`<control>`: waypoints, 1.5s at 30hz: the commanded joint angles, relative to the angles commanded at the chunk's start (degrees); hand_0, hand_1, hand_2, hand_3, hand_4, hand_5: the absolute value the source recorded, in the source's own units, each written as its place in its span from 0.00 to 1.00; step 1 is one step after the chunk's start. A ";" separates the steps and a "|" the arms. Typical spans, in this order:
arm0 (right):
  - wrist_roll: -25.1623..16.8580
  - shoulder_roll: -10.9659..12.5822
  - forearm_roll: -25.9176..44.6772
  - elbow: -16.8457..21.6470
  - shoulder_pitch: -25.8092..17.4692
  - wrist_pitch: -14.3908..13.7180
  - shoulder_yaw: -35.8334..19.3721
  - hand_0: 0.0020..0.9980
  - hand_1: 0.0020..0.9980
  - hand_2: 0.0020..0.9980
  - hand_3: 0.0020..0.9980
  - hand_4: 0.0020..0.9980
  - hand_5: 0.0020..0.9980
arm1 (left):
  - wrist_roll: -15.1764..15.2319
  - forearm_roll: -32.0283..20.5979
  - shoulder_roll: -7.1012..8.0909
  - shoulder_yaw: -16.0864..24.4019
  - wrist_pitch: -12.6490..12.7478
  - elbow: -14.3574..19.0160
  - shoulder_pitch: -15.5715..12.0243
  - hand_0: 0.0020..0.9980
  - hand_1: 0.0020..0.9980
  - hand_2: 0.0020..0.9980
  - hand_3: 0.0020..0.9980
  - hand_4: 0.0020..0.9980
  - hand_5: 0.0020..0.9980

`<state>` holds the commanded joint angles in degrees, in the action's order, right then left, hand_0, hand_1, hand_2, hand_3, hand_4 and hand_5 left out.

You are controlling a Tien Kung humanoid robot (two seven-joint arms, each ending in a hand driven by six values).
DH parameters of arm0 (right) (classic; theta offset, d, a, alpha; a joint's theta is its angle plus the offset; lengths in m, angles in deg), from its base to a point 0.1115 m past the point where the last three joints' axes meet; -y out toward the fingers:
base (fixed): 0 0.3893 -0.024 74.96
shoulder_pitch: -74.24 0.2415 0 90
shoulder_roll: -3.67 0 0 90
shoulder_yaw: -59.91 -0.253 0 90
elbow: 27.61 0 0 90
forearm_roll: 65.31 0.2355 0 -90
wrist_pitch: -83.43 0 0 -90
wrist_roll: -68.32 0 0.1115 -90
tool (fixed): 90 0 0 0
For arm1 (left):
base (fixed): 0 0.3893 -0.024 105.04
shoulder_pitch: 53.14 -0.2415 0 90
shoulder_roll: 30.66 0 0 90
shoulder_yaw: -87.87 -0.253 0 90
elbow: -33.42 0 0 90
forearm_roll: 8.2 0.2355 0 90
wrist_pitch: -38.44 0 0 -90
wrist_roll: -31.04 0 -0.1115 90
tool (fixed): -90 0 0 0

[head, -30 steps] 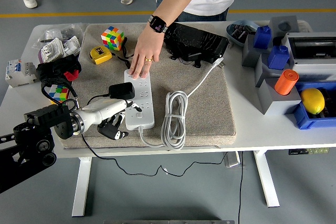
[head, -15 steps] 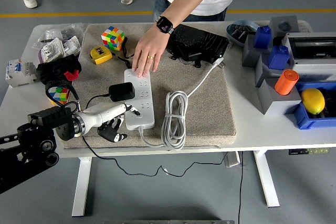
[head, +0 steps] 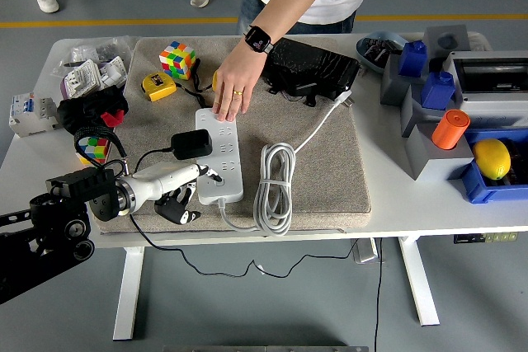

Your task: Put the plug near the board,insert it into the board,press the button,pull the plug out

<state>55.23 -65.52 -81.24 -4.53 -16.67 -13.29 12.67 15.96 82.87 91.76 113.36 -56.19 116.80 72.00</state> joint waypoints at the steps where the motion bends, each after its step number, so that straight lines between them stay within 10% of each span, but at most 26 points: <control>1: 0.00 0.01 0.01 -0.01 -0.01 0.00 0.01 0.71 0.72 0.73 0.63 1.00 0.61 | -0.02 -0.04 0.02 -0.07 -0.05 0.03 0.06 0.04 0.12 0.21 0.82 0.72 0.00; 30: 0.03 -0.10 0.02 -0.04 -0.05 0.03 0.48 0.71 0.72 0.73 0.63 1.00 0.61 | 1.13 0.10 1.66 3.10 0.44 2.93 -0.78 0.04 0.12 0.21 0.81 0.73 0.00; 40: 0.06 -0.30 -0.08 -0.08 0.15 0.07 0.34 0.71 0.72 0.73 0.63 1.00 0.61 | 9.86 0.51 1.16 12.22 6.51 3.57 -4.51 0.09 0.17 0.28 0.80 0.63 0.00; 41: 0.07 -0.32 -0.06 -0.10 0.16 0.08 0.35 0.71 0.72 0.73 0.63 1.00 0.61 | 10.96 0.53 0.84 13.36 7.49 3.23 -5.17 0.21 0.33 0.46 0.69 0.91 0.20; 45: 0.08 -0.42 -0.03 -0.18 0.13 0.10 0.43 0.71 0.72 0.73 0.63 1.00 0.61 | 14.34 -0.68 -0.02 18.22 10.23 2.23 -7.61 0.21 0.33 0.46 0.69 0.91 0.20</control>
<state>55.31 -65.94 -81.27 -4.71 -16.54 -13.19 13.10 30.30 82.18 91.73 131.58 -45.97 119.03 64.39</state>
